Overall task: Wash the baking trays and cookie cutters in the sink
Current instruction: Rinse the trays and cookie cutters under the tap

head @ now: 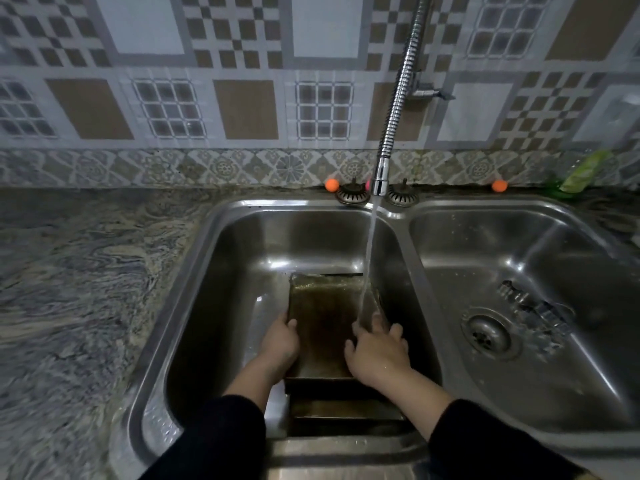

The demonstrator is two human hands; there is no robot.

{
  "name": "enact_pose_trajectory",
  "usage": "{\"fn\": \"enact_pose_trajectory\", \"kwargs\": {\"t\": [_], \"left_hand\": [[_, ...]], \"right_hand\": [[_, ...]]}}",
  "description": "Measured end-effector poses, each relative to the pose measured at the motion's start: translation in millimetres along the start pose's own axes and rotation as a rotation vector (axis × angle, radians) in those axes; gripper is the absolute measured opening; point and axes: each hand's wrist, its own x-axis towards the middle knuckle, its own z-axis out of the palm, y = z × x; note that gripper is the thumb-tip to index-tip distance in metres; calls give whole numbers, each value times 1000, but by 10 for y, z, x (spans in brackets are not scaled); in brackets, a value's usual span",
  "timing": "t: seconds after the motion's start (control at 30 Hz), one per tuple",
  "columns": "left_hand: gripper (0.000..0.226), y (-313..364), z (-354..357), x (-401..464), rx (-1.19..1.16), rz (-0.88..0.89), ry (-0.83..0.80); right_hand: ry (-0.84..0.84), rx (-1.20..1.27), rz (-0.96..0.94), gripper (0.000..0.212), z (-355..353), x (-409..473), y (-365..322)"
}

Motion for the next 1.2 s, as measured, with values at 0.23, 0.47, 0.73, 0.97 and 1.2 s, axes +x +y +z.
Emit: {"fn": "enact_pose_trajectory", "kwargs": {"t": [0.23,0.47,0.73,0.97,1.2], "left_hand": [[38,73,-55,-227,-91,183,36],[41,159,-130,-482,-102,388,113],[45,249,-156,-511,-130,463,284],[49,417,142,-635,208,686,371],[55,602,413,-903,624,723,349]], "right_hand": [[-126,64,-264,50,92,-44,-266],[140,186,-279,52,-162,623,-423],[185,141,-209,57,-3,116,-245],[282,835,-323,58,-509,248,-304],[404,1189,-261,72,-1036,208,-262]]}}
